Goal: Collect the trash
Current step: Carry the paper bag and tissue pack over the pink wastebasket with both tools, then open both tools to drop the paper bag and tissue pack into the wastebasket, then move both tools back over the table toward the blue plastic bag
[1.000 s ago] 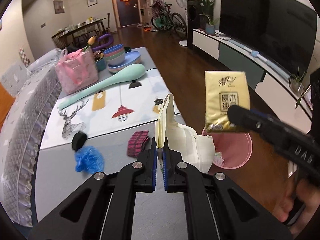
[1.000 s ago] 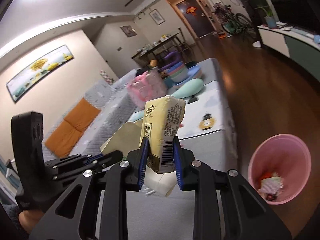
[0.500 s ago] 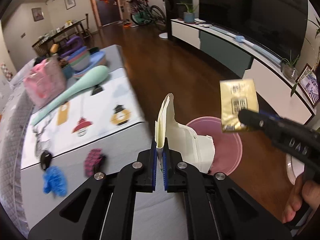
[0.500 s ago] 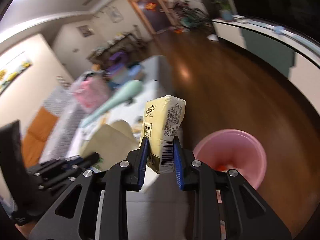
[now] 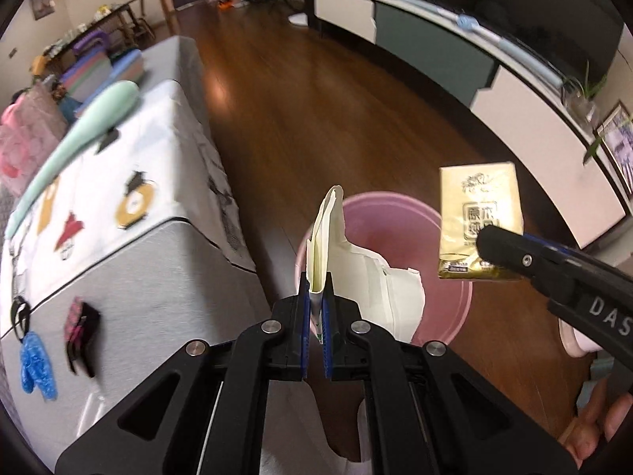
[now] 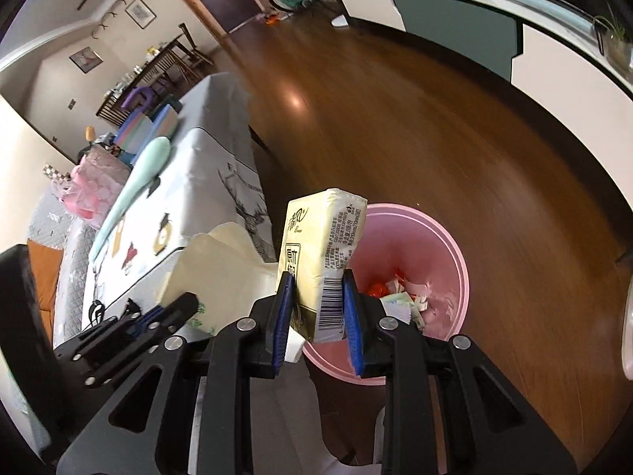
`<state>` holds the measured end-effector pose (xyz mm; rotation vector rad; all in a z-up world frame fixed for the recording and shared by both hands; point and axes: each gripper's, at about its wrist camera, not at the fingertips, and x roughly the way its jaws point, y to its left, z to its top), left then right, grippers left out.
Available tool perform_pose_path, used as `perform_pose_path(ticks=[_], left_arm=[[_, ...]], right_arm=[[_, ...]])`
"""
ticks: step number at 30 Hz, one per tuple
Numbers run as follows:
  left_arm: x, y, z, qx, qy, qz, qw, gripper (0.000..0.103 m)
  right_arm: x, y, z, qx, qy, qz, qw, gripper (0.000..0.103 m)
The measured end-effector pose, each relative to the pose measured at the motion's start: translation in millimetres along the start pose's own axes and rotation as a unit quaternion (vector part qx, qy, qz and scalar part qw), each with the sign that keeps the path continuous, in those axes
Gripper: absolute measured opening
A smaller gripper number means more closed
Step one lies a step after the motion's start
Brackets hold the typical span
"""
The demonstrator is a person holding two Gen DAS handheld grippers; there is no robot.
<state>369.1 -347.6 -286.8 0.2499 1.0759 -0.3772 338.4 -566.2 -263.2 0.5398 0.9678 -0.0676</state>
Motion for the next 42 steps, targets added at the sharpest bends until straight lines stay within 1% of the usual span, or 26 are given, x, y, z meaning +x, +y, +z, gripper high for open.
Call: perform_pose_path(ticks=[2, 3, 4, 5, 6, 7, 8, 9, 11, 12, 13, 16, 17, 18, 19, 21, 22, 24, 27, 29, 31, 32, 34, 37, 39, 42], left_arm=[[-1, -2, -3, 0.006, 0.001, -0.003, 1.0, 0.011], [-3, -1, -4, 0.008, 0.0, -0.003, 1.0, 0.03], [-7, 1, -7, 0.008, -0.002, -0.005, 1.0, 0.055], [-16, 5, -12, 0.002, -0.008, -0.01, 0.9999, 0.062], [-25, 11, -17, -0.004, -0.015, -0.015, 0.9998, 0.064], [-39, 18, -24, -0.007, -0.021, -0.017, 0.9996, 0.064], [-53, 27, -32, -0.007, -0.026, -0.011, 0.9996, 0.064], [-64, 34, -37, -0.008, -0.032, -0.005, 0.9994, 0.064], [-96, 58, -55, -0.02, -0.051, 0.007, 0.9985, 0.069], [-112, 72, -65, -0.034, -0.061, 0.014, 0.9974, 0.072], [-131, 93, -81, -0.069, -0.068, 0.029, 0.9949, 0.072], [-168, 135, -112, -0.14, -0.074, 0.021, 0.9872, 0.072], [-180, 145, -121, -0.149, -0.08, 0.027, 0.9852, 0.072], [-197, 157, -134, -0.152, -0.091, 0.037, 0.9834, 0.073], [-205, 166, -142, -0.151, -0.099, 0.042, 0.9827, 0.075], [-220, 183, -158, -0.148, -0.11, 0.046, 0.9818, 0.077], [-229, 196, -171, -0.151, -0.115, 0.046, 0.9807, 0.077], [-235, 215, -184, -0.16, -0.12, 0.041, 0.9791, 0.077], [-242, 248, -214, -0.173, -0.127, 0.036, 0.976, 0.077], [-238, 269, -237, -0.166, -0.125, 0.042, 0.9773, 0.077], [-231, 287, -253, -0.162, -0.129, 0.055, 0.9768, 0.077], [-227, 298, -264, -0.161, -0.132, 0.065, 0.976, 0.077], [-215, 316, -281, -0.17, -0.128, 0.075, 0.9742, 0.077], [-190, 345, -298, -0.214, -0.114, 0.052, 0.9687, 0.077], [-179, 352, -295, -0.223, -0.117, 0.04, 0.967, 0.077], [-163, 353, -274, -0.196, -0.136, 0.046, 0.97, 0.077]], right_arm=[[1, -2, 0, 0.006, 0.006, -0.004, 1.0, 0.031], [2, -5, 0, 0.01, 0.005, 0.0, 1.0, 0.041], [-2, -7, 0, 0.018, 0.0, 0.008, 1.0, 0.057], [-8, -6, 0, 0.024, -0.009, 0.023, 0.999, 0.061], [-14, -4, 2, 0.028, -0.016, 0.037, 0.999, 0.063], [-18, 1, 4, 0.027, -0.023, 0.04, 0.999, 0.064], [-24, 8, 5, 0.022, -0.034, 0.044, 0.998, 0.066], [-28, 14, 5, 0.018, -0.04, 0.05, 0.998, 0.071], [-34, 36, 3, 0.011, -0.047, 0.067, 0.997, 0.072], [-36, 47, 1, 0.007, -0.05, 0.076, 0.996, 0.072], [-38, 63, -3, 0.0, -0.053, 0.086, 0.995, 0.073], [-46, 114, -20, -0.038, -0.057, 0.122, 0.99, 0.075], [-51, 126, -27, -0.048, -0.063, 0.128, 0.989, 0.077], [-57, 145, -38, -0.061, -0.075, 0.135, 0.986, 0.081], [-61, 159, -48, -0.068, -0.081, 0.141, 0.984, 0.082], [-66, 180, -68, -0.071, -0.084, 0.159, 0.981, 0.084], [-65, 189, -80, -0.071, -0.083, 0.156, 0.982, 0.086], [-60, 208, -108, -0.074, -0.064, 0.139, 0.985, 0.087], [-54, 229, -146, -0.089, -0.027, 0.142, 0.986, 0.087], [-58, 236, -176, -0.11, -0.012, 0.146, 0.983, 0.087], [-56, 239, -196, -0.107, -0.008, 0.145, 0.984, 0.093], [-55, 239, -203, -0.103, -0.006, 0.147, 0.984, 0.093], [-52, 246, -207, -0.124, -0.015, 0.143, 0.982, 0.095], [-34, 263, -197, -0.182, -0.042, 0.115, 0.976, 0.098], [-10, 268, -189, -0.191, -0.032, 0.1, 0.976, 0.098], [16, 268, -181, -0.168, -0.016, 0.115, 0.979, 0.098]])
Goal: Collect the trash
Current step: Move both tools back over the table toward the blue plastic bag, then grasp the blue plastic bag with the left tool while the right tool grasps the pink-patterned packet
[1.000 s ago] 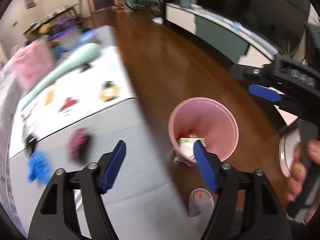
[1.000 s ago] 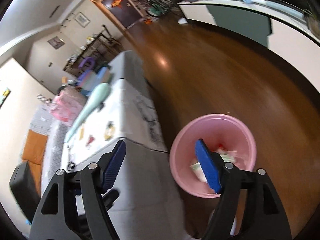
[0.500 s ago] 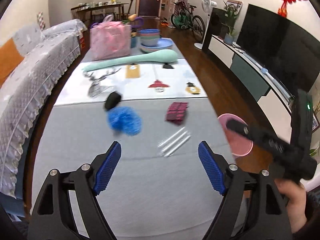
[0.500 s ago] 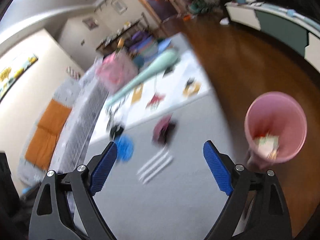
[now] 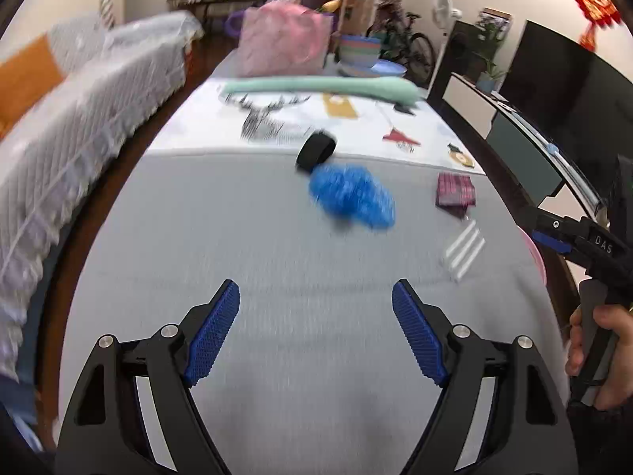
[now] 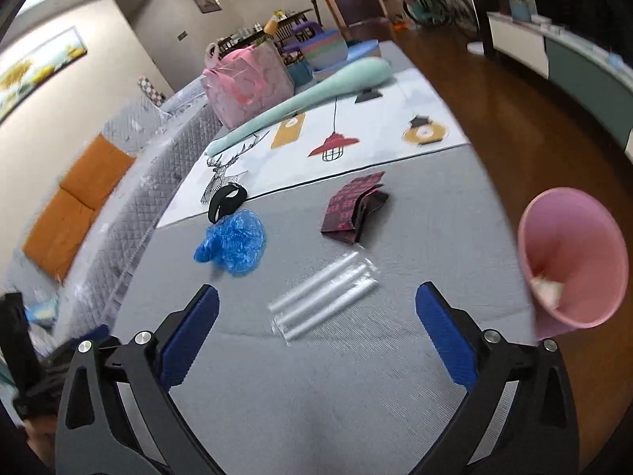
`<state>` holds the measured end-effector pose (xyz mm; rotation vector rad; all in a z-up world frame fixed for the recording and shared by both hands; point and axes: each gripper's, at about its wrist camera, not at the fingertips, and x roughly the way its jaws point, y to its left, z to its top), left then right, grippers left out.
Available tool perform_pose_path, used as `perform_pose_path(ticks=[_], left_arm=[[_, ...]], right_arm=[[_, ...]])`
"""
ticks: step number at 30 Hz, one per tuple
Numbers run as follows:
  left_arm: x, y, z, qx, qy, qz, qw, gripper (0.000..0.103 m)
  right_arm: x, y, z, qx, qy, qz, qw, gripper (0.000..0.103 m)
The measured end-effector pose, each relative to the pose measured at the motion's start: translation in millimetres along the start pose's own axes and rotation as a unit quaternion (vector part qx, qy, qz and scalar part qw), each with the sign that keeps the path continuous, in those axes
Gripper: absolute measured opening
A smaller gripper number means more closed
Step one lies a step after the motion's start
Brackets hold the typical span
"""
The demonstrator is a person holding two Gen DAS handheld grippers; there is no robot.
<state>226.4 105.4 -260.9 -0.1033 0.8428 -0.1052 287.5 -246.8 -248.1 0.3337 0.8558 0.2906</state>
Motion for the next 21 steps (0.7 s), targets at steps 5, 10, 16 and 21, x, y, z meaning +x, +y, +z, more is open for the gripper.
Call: perform_pose_path(ticks=[5, 10, 16, 21], left_arm=[[31, -2, 10, 0.015, 0.004, -0.006, 0.9999, 0.077], [62, 2, 26, -0.005, 0.024, -0.026, 0.9994, 0.077], [99, 0, 45, 0.002, 0.025, -0.054, 0.9982, 0.077], [117, 4, 50, -0.02, 0.021, -0.076, 0.9966, 0.041]], right_arm=[[25, 17, 15, -0.067, -0.007, -0.005, 0.998, 0.098], [43, 15, 23, -0.08, 0.011, 0.001, 0.997, 0.098], [64, 10, 37, -0.075, 0.03, 0.009, 0.997, 0.098], [87, 1, 56, -0.063, 0.029, -0.008, 0.998, 0.098]])
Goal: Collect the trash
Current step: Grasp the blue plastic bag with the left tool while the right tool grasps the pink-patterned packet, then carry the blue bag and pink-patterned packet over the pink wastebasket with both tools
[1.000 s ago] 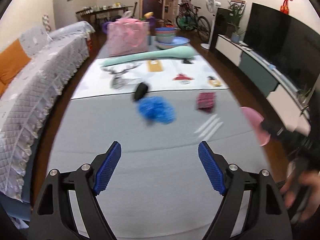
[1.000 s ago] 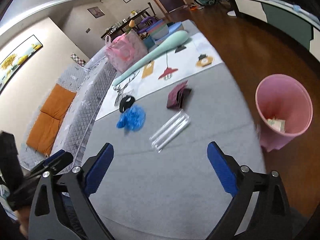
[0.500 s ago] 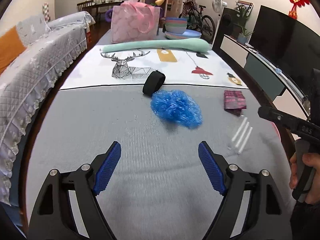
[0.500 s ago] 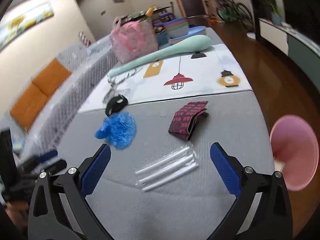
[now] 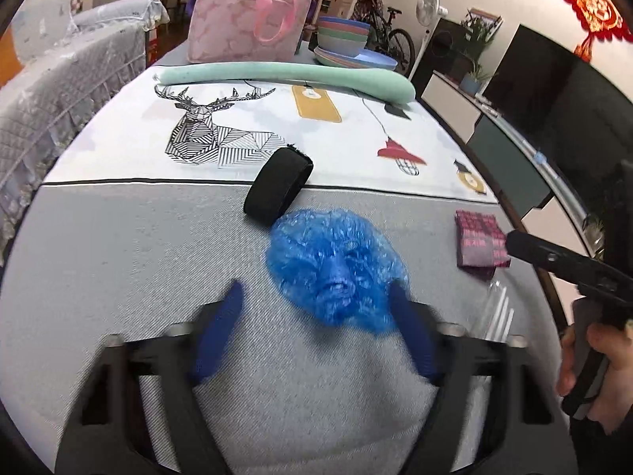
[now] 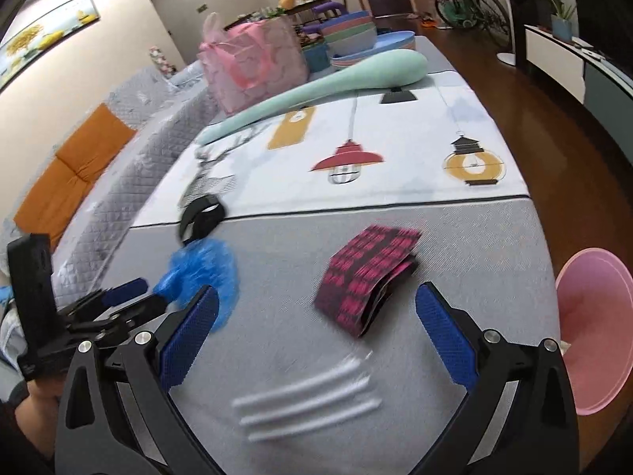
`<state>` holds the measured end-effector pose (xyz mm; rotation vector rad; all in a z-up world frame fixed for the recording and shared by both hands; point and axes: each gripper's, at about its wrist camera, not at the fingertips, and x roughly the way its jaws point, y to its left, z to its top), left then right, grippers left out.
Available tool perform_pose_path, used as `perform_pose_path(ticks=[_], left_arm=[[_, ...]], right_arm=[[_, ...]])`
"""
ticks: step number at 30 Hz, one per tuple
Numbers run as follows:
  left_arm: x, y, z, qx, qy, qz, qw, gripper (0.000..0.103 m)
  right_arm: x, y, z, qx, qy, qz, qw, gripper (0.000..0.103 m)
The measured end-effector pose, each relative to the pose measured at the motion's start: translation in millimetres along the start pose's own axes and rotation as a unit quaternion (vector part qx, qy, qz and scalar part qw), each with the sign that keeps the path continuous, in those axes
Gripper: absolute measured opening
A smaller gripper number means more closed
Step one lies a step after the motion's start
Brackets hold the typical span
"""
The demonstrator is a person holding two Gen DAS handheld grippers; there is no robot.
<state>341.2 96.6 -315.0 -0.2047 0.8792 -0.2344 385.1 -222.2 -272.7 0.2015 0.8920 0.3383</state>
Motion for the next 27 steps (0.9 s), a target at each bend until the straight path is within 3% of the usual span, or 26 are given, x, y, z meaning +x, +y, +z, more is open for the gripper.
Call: perform_pose_path(ticks=[1, 3, 5, 6, 9, 10, 18, 23, 27], left_arm=[[3, 1, 0, -0.001, 0.009, 0.007, 0.9999, 0.018], [5, 6, -1, -0.012, 0.018, -0.007, 0.9997, 0.017], [1, 9, 0, -0.018, 0.015, -0.016, 0.9996, 0.015], [-1, 8, 1, -0.018, 0.016, -0.014, 0.9996, 0.015], [-6, 4, 4, -0.017, 0.019, -0.02, 0.9995, 0.014], [-9, 0, 4, -0.012, 0.02, -0.02, 0.9995, 0.014], [-30, -21, -2, 0.001, 0.026, 0.0, 0.9997, 0.014], [-53, -32, -11, 0.017, 0.027, 0.02, 0.9993, 0.014], [-76, -36, -20, 0.015, 0.028, 0.023, 0.9992, 0.014]], right_arm=[[3, -2, 1, 0.002, 0.0, -0.001, 1.0, 0.097], [15, -10, 4, 0.014, 0.011, -0.003, 1.0, 0.093], [26, -19, 3, 0.036, 0.033, 0.018, 0.999, 0.066], [29, -22, 3, 0.045, 0.037, 0.017, 0.998, 0.047], [29, -25, 4, 0.06, 0.035, 0.02, 0.997, 0.033], [27, -24, 5, 0.059, 0.033, 0.023, 0.997, 0.024], [15, 9, 7, 0.006, 0.045, 0.071, 0.996, 0.013], [-1, 46, 4, -0.058, 0.047, 0.084, 0.994, 0.013], [-17, 67, -9, -0.074, 0.051, 0.104, 0.991, 0.013]])
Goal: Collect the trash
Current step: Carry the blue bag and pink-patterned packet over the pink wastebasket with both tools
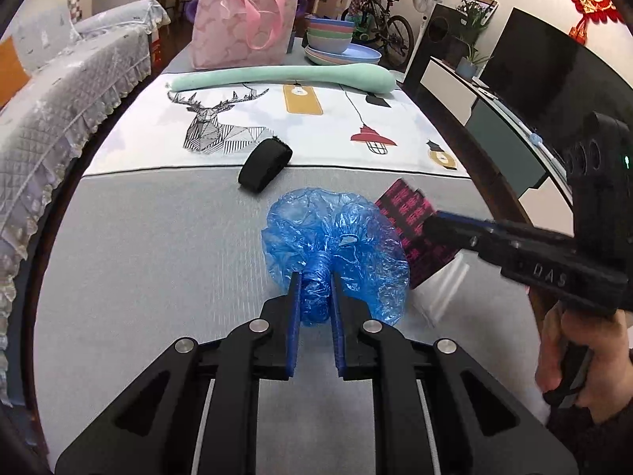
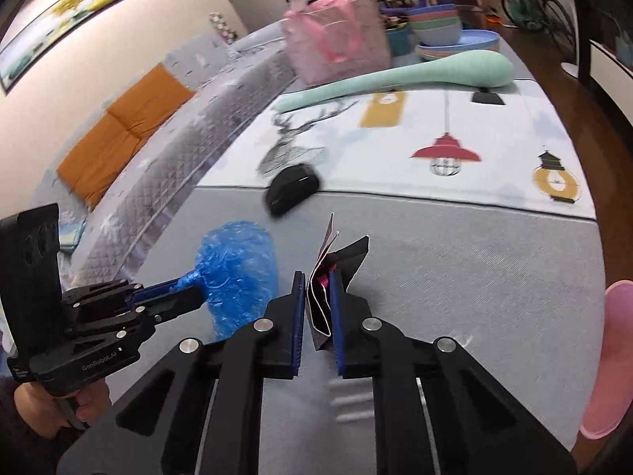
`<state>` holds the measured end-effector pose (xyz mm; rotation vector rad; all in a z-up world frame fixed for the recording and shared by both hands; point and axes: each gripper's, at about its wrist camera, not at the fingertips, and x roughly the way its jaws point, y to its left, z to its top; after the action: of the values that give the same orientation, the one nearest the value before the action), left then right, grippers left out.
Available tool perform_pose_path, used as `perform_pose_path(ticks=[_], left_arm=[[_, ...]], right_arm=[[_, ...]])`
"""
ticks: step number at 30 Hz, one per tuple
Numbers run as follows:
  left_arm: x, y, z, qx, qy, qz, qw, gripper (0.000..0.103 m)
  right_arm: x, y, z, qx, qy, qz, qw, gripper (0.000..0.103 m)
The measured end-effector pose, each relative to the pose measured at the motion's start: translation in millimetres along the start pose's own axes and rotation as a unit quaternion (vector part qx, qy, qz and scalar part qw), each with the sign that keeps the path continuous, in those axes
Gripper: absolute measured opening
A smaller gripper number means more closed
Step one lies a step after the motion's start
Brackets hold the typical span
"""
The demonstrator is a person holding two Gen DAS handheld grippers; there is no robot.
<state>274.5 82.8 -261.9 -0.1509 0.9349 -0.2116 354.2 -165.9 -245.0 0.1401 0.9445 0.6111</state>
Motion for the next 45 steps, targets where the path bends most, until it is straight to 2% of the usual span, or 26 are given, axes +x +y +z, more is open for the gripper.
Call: perform_pose_path(ticks=[6, 9, 16, 23, 29, 37, 45], left_arm=[[-38, -13, -24, 0.003, -0.002, 0.006, 1.0, 0.014], [-49, -17, -46, 0.004, 0.006, 0.019, 0.9998, 0.014], [-66, -16, -86, -0.017, 0.028, 0.029, 0.999, 0.014], [-81, -17, -106, -0.014, 0.032, 0.038, 0.9987, 0.014], [-87, -20, -109, -0.008, 0.03, 0.045, 0.9985, 0.013], [-88, -34, -98, -0.006, 0.019, 0.044, 0.9989, 0.014], [-94, -67, -79, 0.01, 0.005, 0.04, 0.9992, 0.014]], right_arm=[[-22, 41, -29, -0.028, 0.009, 0.024, 0.999, 0.013], [-37, 57, -42, -0.039, 0.006, 0.03, 0.999, 0.013], [-58, 74, -84, -0.023, 0.023, 0.04, 0.999, 0.013], [-76, 87, -113, -0.015, 0.026, 0.035, 0.999, 0.013], [-93, 78, -119, -0.007, 0.012, 0.026, 1.0, 0.013], [-117, 45, -123, 0.018, -0.009, 0.018, 1.0, 0.013], [-137, 19, -106, 0.037, -0.049, 0.034, 0.998, 0.013]])
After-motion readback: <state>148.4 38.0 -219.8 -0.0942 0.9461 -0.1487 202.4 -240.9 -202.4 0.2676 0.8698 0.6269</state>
